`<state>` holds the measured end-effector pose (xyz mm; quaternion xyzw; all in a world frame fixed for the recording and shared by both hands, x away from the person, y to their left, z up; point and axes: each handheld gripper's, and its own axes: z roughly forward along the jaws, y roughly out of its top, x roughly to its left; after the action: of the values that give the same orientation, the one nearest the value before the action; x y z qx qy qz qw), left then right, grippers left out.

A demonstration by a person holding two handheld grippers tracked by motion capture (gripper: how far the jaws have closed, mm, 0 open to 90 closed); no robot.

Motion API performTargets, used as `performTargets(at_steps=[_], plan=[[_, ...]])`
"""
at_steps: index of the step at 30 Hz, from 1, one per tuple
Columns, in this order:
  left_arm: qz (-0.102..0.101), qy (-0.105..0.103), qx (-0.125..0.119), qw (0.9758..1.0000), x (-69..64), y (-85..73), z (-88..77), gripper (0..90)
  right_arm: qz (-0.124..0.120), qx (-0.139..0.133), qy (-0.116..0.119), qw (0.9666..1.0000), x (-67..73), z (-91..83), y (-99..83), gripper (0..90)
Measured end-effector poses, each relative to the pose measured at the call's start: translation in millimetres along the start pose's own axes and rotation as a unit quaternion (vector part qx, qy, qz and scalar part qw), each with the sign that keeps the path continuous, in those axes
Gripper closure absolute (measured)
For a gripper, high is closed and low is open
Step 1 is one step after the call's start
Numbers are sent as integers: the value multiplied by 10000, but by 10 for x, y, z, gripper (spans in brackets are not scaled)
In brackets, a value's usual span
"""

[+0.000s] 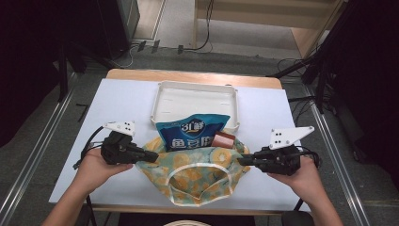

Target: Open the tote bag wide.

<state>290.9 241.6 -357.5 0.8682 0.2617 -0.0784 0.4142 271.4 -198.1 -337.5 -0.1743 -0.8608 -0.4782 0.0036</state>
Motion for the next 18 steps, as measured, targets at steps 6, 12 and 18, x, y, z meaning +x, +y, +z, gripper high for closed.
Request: performTargets(at_steps=[6, 12, 18], plan=[[5, -23, -13, 10000, -29, -67, -5, 900, 125, 33, 68, 9999, -10, 74, -124, 896], [-41, -45, 86, 9999, -19, -156, 30, 900, 282, 96, 111, 9995, -28, 170, -276, 895], [-165, -71, 107, 9998, 32, -284, 124, 900, 493, 154, 168, 9985, -80, 324, -449, 895]])
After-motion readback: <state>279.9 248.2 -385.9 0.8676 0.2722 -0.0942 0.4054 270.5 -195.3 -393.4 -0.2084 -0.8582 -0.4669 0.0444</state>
